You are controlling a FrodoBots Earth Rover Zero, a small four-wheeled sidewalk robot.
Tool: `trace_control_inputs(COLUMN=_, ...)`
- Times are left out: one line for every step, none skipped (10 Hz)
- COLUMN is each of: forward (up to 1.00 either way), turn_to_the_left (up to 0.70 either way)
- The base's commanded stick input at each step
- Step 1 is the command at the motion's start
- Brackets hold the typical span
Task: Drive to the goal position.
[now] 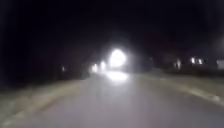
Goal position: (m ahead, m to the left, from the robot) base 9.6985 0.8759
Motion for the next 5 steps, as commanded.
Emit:
trace_control_inputs(forward=1.0, turn_to_the_left=0.02)
trace_control_inputs(forward=1.0, turn_to_the_left=0.0)
trace_control_inputs(forward=1.0, turn_to_the_left=-0.05)
trace_control_inputs(forward=1.0, turn_to_the_left=-0.09)
trace_control_inputs(forward=1.0, turn_to_the_left=-0.1)
